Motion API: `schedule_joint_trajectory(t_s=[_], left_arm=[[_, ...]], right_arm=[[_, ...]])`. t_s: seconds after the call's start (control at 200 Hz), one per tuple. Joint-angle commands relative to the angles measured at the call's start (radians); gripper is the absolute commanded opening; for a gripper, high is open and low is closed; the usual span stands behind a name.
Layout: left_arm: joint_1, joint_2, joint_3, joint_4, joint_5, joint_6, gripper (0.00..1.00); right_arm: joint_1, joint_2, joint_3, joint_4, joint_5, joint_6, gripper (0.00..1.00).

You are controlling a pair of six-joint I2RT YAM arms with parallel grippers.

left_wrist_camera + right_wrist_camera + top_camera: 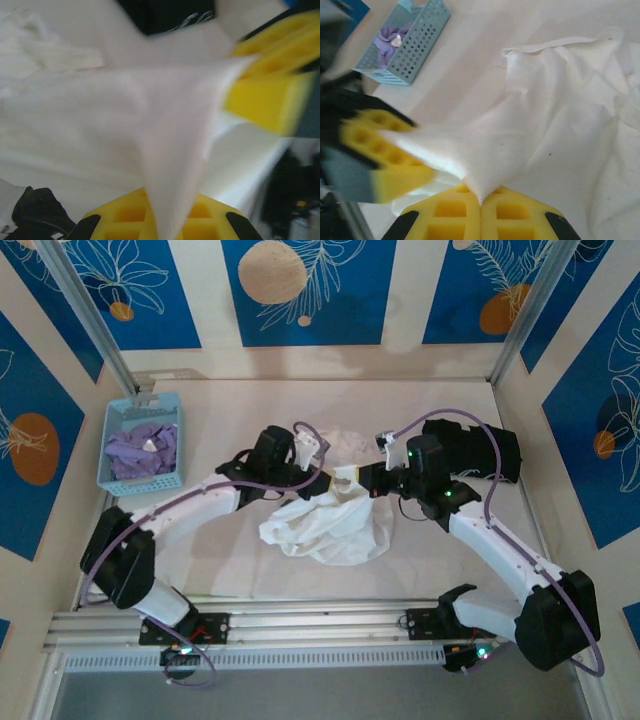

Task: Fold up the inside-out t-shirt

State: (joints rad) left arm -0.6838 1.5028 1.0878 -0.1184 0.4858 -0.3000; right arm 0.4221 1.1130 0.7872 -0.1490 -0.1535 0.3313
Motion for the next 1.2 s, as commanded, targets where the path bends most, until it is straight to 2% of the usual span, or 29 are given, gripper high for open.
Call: schedule_joint_trajectory(t_s=[0.0, 0.36, 0.43, 0.555, 0.68, 0.74, 0.78, 0.91, 0.985, 1.06, 1.13, 1.195], left_arm=[[0.012, -0.097, -0.015, 0.021, 0.192, -0.104, 0.00], [0.028, -0.135, -0.001, -0.051, 0.206, -0.095, 0.00], [0.030, -0.136, 0.003, -0.062, 0.204, -0.086, 0.00], [0.030, -0.130, 0.012, -0.070, 0.206, -0.087, 0.00], [0.030, -0.131, 0.012, -0.066, 0.209, -0.090, 0.00], [0.031, -0.136, 0.009, -0.067, 0.210, -0.091, 0.00], [0.031, -0.140, 0.006, -0.070, 0.210, -0.090, 0.00], [0.051, -0.167, -0.014, -0.070, 0.200, -0.084, 0.00], [0.084, -0.180, -0.033, -0.061, 0.194, -0.093, 0.00], [0.128, -0.191, -0.048, -0.063, 0.151, -0.098, 0.00], [0.151, -0.194, -0.041, -0.108, 0.021, -0.076, 0.00], [0.150, -0.184, -0.024, -0.156, -0.108, -0.039, 0.00]], right_arm=[[0.031, -0.024, -0.019, -0.021, 0.117, -0.090, 0.11], [0.079, -0.155, -0.111, 0.006, -0.048, -0.189, 0.48], [0.094, -0.182, -0.134, 0.025, -0.054, -0.183, 0.58], [0.140, -0.194, -0.158, 0.061, -0.006, -0.186, 0.61], [0.170, -0.130, -0.128, 0.091, 0.043, -0.198, 0.61], [0.180, -0.087, -0.108, 0.119, 0.062, -0.195, 0.60], [0.184, -0.056, -0.094, 0.138, 0.080, -0.189, 0.54], [0.179, -0.001, -0.040, 0.118, 0.086, -0.176, 0.14], [0.165, -0.032, -0.043, 0.105, 0.001, -0.168, 0.01], [0.131, -0.075, -0.054, 0.109, -0.178, -0.135, 0.00], [0.103, -0.085, -0.046, 0.109, -0.331, -0.081, 0.00], [0.095, -0.078, -0.045, 0.145, -0.423, -0.011, 0.00]])
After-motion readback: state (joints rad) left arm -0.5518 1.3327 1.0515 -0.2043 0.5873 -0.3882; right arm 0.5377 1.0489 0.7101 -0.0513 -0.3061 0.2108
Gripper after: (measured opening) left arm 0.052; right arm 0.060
